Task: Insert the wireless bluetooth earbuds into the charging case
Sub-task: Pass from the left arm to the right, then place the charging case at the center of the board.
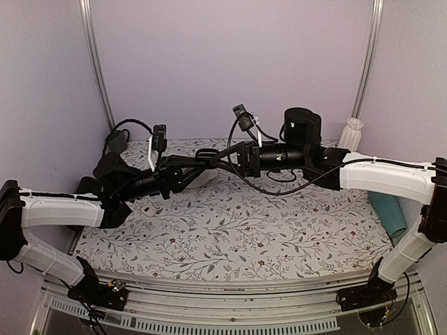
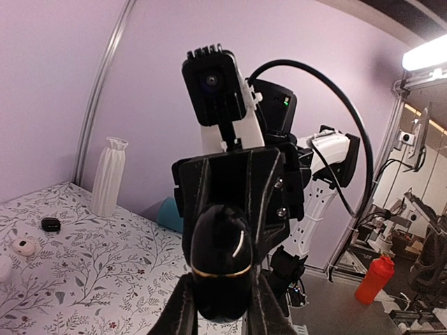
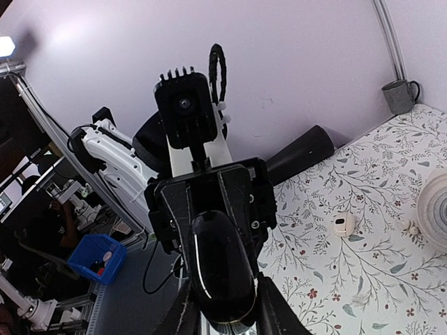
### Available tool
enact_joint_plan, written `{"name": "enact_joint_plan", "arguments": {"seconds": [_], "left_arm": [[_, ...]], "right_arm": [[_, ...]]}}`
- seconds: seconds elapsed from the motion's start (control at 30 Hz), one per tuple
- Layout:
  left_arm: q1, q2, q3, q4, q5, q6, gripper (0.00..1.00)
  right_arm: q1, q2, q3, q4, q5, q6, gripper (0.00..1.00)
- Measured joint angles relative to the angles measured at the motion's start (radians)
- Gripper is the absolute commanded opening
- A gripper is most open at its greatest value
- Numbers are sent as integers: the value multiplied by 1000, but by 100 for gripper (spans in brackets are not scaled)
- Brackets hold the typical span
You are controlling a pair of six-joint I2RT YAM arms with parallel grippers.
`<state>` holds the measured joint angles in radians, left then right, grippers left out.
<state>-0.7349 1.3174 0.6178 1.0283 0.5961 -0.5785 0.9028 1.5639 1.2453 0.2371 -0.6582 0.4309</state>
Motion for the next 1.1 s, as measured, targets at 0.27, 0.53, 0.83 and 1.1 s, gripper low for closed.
{"name": "enact_joint_plan", "arguments": {"seconds": [0.27, 0.53, 0.83, 1.1], "left_arm": [[7, 12, 3, 5, -5, -45, 19], [11, 12, 0, -25, -60, -43, 57], [48, -37, -113, -94, -197, 1, 96], [99, -194, -161, -284, -323, 15, 96]], "right_arm": [[-5, 10, -22, 58, 10, 35, 4], [-4, 18, -59, 103, 21, 89, 3], [-71, 23, -129, 123, 48, 159, 3], [-233, 112, -180, 131, 83, 229, 3]]}}
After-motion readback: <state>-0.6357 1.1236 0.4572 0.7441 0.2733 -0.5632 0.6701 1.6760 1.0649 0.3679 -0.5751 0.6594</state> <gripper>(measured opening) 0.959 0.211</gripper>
